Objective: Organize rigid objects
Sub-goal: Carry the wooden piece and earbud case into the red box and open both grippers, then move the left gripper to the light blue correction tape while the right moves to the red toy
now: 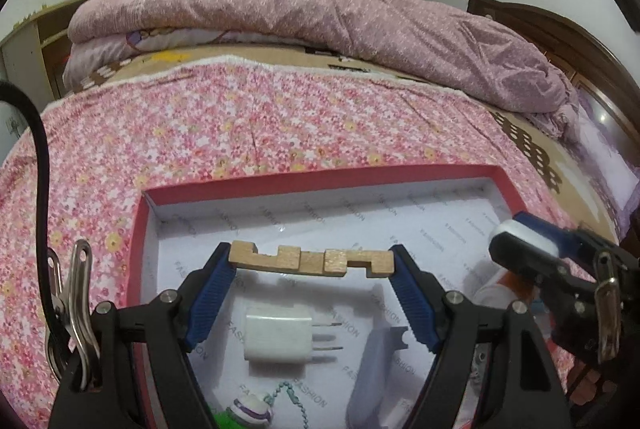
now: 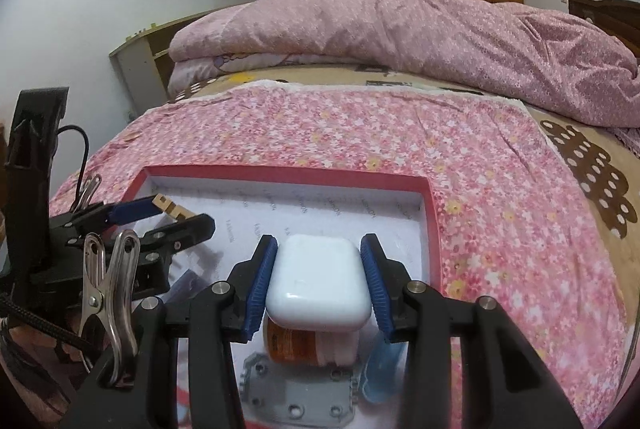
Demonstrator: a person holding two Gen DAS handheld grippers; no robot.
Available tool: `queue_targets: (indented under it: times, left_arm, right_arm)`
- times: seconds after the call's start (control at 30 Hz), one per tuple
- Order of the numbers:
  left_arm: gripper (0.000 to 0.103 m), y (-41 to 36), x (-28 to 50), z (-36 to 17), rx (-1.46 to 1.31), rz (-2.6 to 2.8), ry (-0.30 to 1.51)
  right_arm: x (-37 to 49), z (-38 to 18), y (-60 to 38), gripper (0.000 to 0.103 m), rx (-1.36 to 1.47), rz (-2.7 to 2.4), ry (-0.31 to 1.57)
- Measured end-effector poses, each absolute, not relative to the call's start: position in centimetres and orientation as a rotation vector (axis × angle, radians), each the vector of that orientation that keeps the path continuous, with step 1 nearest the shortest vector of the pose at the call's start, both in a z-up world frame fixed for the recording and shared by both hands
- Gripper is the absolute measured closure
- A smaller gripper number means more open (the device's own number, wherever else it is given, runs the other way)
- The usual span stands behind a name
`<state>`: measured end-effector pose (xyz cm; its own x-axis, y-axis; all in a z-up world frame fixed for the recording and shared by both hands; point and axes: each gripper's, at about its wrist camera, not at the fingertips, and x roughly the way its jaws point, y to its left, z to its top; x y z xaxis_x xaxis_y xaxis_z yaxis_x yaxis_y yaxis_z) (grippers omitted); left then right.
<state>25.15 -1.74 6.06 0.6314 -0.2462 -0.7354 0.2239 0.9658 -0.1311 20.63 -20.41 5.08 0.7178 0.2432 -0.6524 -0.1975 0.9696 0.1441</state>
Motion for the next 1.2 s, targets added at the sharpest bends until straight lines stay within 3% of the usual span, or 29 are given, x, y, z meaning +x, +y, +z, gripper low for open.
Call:
queue_targets:
  times: [0.33, 0.47, 1.2]
  left_arm:
    - [0.021, -2.4, 24.4, 6.7, 0.020, -0.250, 0.831]
    - [0.021, -2.3, 22.7, 8.1, 0.026, -0.259, 0.807]
    - [0.021, -1.3, 9.7, 8.2, 0.000, -0.236, 0.828]
  right_arm:
    - [20.0, 5.2, -20.4, 0.055, 0.063, 0.252, 0.724]
    - [18.5, 6.1, -21.1, 0.048, 0.069, 0.246, 0.702]
    - [7.5, 2.4, -23.6, 0.047, 0.049, 0.222, 0.761]
